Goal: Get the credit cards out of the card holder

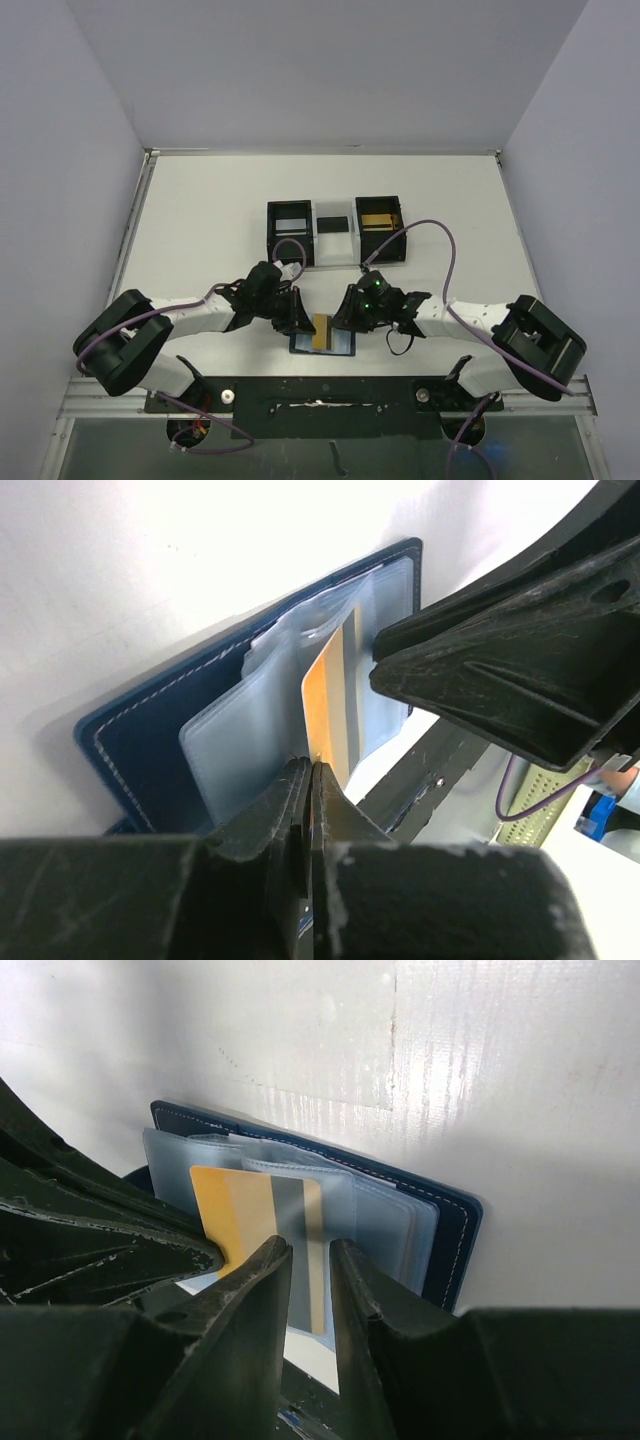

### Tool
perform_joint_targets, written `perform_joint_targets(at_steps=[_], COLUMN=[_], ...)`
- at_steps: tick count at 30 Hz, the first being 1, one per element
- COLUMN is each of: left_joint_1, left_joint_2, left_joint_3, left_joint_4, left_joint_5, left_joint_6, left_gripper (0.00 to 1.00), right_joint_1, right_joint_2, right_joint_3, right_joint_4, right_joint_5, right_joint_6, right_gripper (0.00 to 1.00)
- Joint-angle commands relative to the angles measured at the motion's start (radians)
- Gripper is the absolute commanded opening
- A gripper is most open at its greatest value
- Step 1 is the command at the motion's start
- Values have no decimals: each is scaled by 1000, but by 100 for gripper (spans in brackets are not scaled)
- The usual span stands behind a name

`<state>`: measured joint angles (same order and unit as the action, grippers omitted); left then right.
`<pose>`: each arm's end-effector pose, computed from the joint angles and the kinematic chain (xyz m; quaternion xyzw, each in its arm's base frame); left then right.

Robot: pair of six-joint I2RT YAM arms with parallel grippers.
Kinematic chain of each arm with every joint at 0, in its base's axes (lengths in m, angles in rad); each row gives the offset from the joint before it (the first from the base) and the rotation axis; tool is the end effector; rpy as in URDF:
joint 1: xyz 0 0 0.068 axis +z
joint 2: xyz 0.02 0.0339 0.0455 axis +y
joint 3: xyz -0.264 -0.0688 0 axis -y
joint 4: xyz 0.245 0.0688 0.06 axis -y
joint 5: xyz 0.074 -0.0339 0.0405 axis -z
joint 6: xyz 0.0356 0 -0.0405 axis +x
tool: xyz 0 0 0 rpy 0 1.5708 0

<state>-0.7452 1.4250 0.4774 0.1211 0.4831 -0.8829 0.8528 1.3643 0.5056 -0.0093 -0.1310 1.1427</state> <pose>0.1687 -0.1782 0.1332 0.0245 0.9083 -0.4097 0.0804 0.1557 0.1853 0.1422 0.1130 0.9303 0.3219 0.1346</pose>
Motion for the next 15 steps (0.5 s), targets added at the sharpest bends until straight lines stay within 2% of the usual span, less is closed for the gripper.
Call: perform_joint_targets(at_steps=[1,8,15], left_joint_1=[12,15,15], left_joint_2=[-23,-26,-21], left_joint_3=[40,50,63], left_joint_4=[-66,-113,-74], left_joint_5=[-11,-52,-28], left_joint_6=[62,76,61], left_gripper=[0,0,0], right_joint_1=[7,7,23], right_joint_2=[-32,-70,-92], right_joint_3=[-20,-7,96], right_joint_4=[-58,-87,-91], right_joint_5=[81,94,39], right_joint_6=[5,3,-104], right_gripper=[25,25,28])
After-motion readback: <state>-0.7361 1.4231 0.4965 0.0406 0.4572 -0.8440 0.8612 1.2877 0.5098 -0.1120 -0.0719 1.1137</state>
